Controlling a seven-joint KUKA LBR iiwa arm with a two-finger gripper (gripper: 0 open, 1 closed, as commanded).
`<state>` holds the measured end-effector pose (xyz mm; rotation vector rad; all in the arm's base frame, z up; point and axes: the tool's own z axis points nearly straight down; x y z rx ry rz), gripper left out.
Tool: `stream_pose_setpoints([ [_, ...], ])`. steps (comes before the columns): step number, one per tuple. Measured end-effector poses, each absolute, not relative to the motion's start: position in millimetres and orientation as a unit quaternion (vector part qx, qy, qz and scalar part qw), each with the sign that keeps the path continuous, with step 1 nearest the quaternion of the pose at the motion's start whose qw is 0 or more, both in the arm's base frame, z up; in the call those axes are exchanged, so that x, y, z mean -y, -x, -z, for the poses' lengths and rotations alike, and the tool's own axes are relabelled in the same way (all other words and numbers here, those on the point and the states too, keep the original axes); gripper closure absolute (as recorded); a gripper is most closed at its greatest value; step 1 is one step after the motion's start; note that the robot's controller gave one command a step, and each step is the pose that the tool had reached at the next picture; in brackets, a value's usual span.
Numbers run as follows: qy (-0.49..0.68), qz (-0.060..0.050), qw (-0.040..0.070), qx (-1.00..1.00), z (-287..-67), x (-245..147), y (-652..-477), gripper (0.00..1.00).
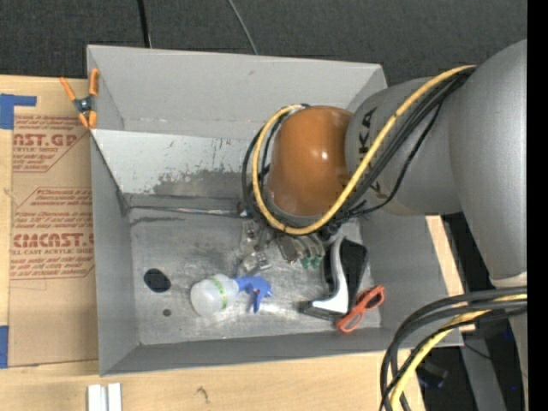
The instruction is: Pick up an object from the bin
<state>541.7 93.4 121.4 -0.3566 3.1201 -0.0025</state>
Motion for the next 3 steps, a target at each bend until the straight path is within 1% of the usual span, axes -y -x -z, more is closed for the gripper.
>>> stream_pose_setpoints([
  [1, 0.058, -0.001, 0.000, -0.998, -134.7, -106.3, -534.2, 0.00],
  [2, 0.058, -0.001, 0.000, -0.998, -134.5, -106.0, -534.3, 0.00],
  [3, 0.189, 0.000, 0.000, -0.982, -78.4, -106.8, -547.3, 1.00],
])
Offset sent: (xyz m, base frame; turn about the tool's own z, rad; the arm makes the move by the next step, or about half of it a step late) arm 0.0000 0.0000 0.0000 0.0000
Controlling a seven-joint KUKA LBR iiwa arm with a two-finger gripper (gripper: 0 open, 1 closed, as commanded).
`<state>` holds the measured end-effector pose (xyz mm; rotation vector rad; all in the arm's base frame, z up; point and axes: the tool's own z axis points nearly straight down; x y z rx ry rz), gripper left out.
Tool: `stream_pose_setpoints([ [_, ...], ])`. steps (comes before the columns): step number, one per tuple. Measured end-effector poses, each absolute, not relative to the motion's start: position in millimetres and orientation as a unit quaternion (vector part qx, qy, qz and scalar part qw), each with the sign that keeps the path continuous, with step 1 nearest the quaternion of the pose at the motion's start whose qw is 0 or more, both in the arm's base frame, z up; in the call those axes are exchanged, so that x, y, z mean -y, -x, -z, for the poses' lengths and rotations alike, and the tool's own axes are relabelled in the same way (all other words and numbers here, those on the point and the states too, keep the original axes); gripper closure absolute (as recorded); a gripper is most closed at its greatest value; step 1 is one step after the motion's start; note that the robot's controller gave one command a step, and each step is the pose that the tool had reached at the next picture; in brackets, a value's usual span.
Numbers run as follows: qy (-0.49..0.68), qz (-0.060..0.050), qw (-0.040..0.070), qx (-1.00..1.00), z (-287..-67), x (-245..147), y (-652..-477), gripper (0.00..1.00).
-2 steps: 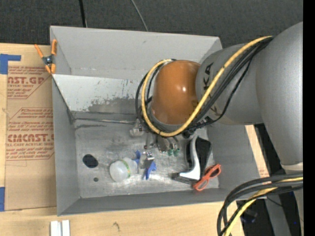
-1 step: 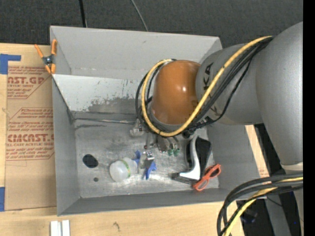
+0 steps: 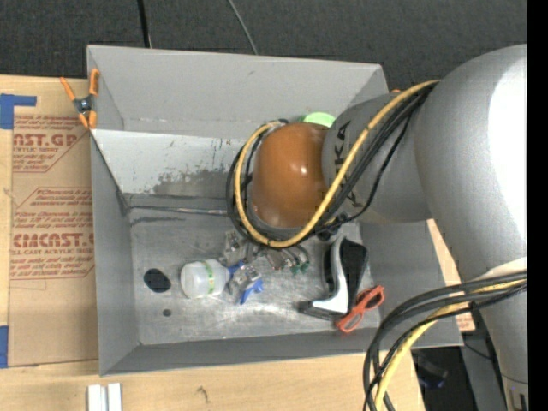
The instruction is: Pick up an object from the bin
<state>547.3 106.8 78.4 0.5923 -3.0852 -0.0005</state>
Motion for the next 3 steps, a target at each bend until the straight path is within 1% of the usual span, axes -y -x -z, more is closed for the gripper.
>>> stream_pose_setpoints([
  [1, -0.188, 0.000, 0.000, 0.982, -78.4, -106.8, -547.3, 1.00],
  [2, -0.199, 0.000, 0.003, 0.980, -123.1, -101.9, -542.5, 1.00],
  [3, -0.202, 0.001, -0.001, 0.979, -237.6, -104.3, -535.2, 1.00],
])
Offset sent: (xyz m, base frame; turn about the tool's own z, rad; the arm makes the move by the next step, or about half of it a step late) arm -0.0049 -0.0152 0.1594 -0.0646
